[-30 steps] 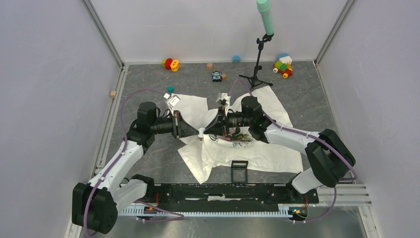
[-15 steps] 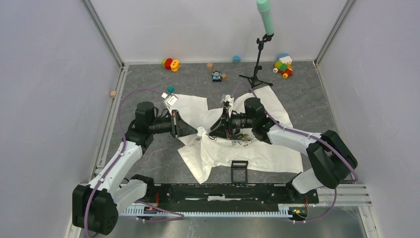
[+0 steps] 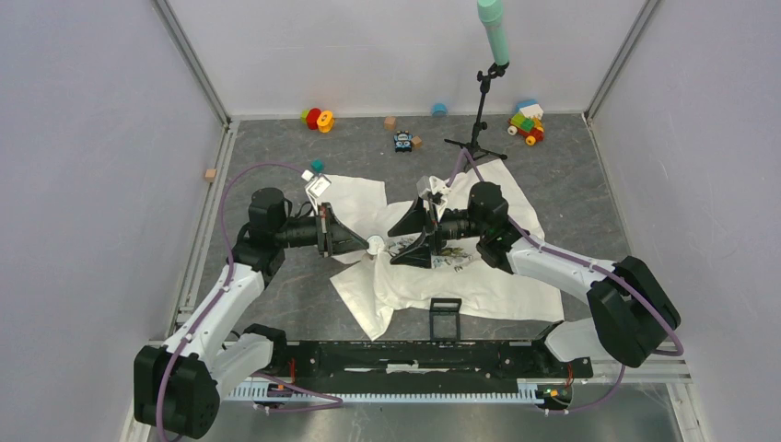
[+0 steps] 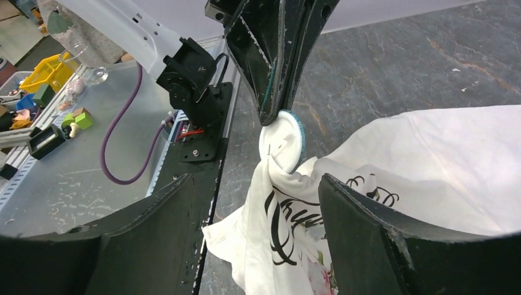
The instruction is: Pin the brooch onto the clothing
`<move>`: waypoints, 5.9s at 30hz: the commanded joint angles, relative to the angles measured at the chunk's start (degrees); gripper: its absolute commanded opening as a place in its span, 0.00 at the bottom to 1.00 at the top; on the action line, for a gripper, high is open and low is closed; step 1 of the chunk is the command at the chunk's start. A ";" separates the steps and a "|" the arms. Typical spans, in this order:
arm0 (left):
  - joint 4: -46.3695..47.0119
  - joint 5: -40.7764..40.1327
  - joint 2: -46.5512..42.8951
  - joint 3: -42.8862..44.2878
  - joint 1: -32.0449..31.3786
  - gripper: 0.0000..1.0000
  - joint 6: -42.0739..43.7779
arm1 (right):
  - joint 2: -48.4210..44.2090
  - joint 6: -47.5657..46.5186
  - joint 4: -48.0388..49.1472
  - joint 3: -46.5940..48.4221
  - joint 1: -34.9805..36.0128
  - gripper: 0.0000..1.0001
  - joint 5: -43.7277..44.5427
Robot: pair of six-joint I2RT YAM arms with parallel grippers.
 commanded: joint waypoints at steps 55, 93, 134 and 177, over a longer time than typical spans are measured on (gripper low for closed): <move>11.00 6.51 -1.52 -1.08 -3.03 0.02 -6.27 | 11.08 16.44 23.88 0.98 2.03 0.31 -3.22; 7.74 5.56 -0.63 -0.44 -5.55 0.02 -3.77 | 13.54 9.85 3.22 9.34 2.29 0.12 1.62; -3.60 -5.31 -0.79 2.37 -4.79 0.02 2.27 | 11.12 11.38 2.72 4.22 -2.19 0.24 5.70; -0.66 -61.17 10.66 -6.19 4.95 0.99 -10.40 | 16.11 -7.77 -26.14 10.89 -13.53 0.87 64.54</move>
